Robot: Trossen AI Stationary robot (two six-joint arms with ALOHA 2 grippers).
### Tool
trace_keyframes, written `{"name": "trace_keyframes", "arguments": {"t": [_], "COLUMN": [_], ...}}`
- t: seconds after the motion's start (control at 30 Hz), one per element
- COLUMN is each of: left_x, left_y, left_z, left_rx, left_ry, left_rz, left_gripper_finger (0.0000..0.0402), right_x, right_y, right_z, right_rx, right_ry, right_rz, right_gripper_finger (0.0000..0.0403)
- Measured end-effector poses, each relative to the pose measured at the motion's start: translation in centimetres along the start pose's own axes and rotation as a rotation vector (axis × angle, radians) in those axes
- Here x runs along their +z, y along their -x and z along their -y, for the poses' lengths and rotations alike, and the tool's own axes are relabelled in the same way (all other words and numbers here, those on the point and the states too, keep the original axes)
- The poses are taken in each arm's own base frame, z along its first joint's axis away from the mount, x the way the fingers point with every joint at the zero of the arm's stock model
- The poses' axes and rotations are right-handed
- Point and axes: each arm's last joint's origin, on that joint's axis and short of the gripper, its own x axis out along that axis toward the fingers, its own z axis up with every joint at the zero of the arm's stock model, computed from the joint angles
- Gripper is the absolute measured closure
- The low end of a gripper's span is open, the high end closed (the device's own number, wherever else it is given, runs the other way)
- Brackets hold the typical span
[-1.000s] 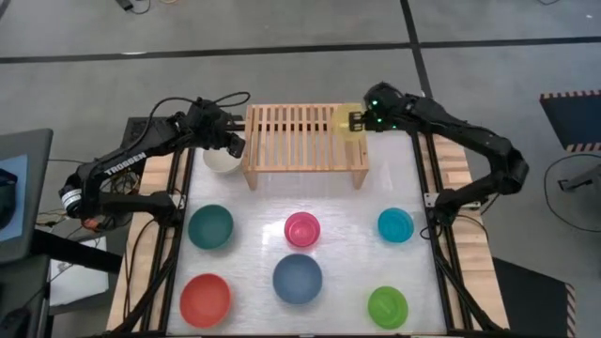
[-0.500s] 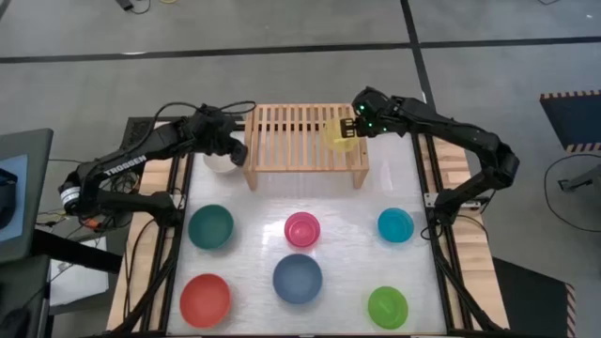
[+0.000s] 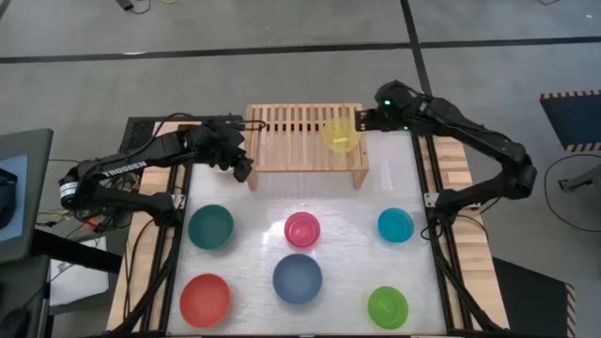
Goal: Place and stack bowls onto a shelf
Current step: Stack the small pink bowl on the small yellow bowl on the shelf
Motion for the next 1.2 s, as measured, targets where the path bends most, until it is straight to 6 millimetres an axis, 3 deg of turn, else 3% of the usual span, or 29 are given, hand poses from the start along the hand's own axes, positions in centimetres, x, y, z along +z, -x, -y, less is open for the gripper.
{"name": "trace_keyframes", "arguments": {"t": [0.17, 0.33, 0.6, 0.77, 1.0, 1.1, 1.2], "left_x": [-0.8, -1.9, -4.1, -5.4, -4.3, -3.5, -3.0], "left_y": [0.3, 1.3, 2.2, 0.2, -2.1, -2.6, -3.9], "left_z": [2.3, 6.1, 12.6, 16.4, 21.9, 22.6, 22.1], "left_rx": [-0.082, -0.2, -0.261, -0.289, -0.235, -0.09, 0.08], "left_ry": [-0.001, 0.121, 0.373, 0.453, 0.422, 0.353, 0.324], "left_rz": [-0.02, -0.002, 0.164, 0.183, 0.084, -0.008, -0.125], "left_gripper_finger": [0.0217, 0.0217, 0.0242, 0.0262, 0.0268, 0.0268, 0.0268], "right_x": [-0.6, -1.3, -3.1, -4.4, -5.3, -5.9, -6.7], "right_y": [3.7, 7.0, 10.1, 11.7, 13.3, 13.6, 13.8], "right_z": [0.1, 0.4, 2.0, 2.7, 3.2, 3.5, 3.7], "right_rx": [0.058, 0.127, 0.172, 0.217, 0.3, 0.303, 0.286], "right_ry": [0.028, 0.099, 0.257, 0.358, 0.403, 0.397, 0.383], "right_rz": [0.088, 0.157, 0.1, 0.062, 0.052, 0.005, -0.053], "right_gripper_finger": [0.0218, 0.0215, 0.0215, 0.0215, 0.0215, 0.0215, 0.0216]}}
